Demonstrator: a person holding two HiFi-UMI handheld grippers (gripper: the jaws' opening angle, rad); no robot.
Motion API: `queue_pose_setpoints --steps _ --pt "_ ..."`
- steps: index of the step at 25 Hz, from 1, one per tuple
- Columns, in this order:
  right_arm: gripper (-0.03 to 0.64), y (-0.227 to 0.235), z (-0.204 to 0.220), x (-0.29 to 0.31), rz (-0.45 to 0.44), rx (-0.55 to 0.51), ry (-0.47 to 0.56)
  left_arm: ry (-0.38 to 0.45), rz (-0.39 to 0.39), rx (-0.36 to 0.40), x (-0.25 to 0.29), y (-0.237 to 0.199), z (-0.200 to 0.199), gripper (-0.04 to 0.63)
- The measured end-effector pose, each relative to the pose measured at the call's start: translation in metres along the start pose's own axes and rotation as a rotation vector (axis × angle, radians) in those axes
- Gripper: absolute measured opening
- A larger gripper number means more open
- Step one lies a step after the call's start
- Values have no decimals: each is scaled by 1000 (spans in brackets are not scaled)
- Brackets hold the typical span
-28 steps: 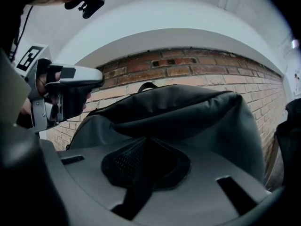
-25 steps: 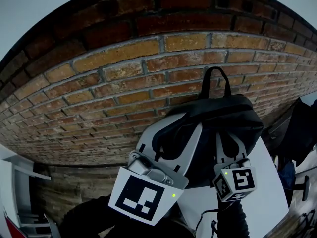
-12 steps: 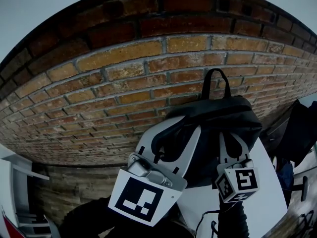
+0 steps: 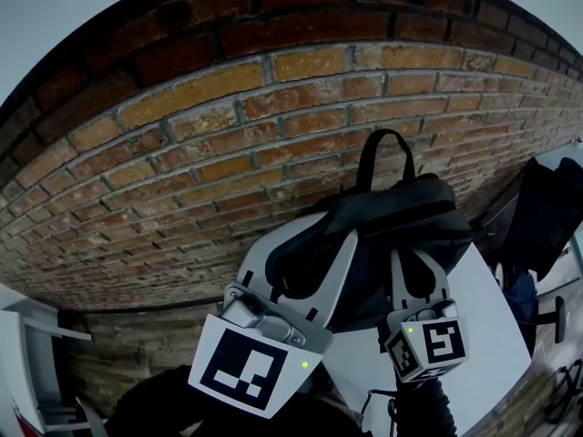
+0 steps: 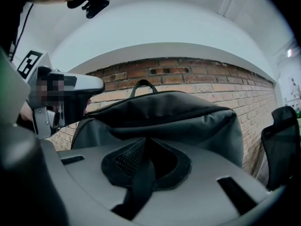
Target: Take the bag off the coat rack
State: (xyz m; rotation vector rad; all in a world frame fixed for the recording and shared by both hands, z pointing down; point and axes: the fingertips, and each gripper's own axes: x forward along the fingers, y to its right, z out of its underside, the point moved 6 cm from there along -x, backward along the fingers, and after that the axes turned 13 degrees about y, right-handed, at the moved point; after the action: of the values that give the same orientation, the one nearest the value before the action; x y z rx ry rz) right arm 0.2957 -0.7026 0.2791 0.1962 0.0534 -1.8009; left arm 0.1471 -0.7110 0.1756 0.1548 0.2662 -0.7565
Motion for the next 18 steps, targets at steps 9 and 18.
queue_pose_setpoints --steps 9,18 --pt "26 -5 -5 -55 -5 19 29 -21 3 -8 -25 31 -3 80" --pt "26 -6 -4 -90 -21 14 9 -31 -10 -15 -51 67 -4 80"
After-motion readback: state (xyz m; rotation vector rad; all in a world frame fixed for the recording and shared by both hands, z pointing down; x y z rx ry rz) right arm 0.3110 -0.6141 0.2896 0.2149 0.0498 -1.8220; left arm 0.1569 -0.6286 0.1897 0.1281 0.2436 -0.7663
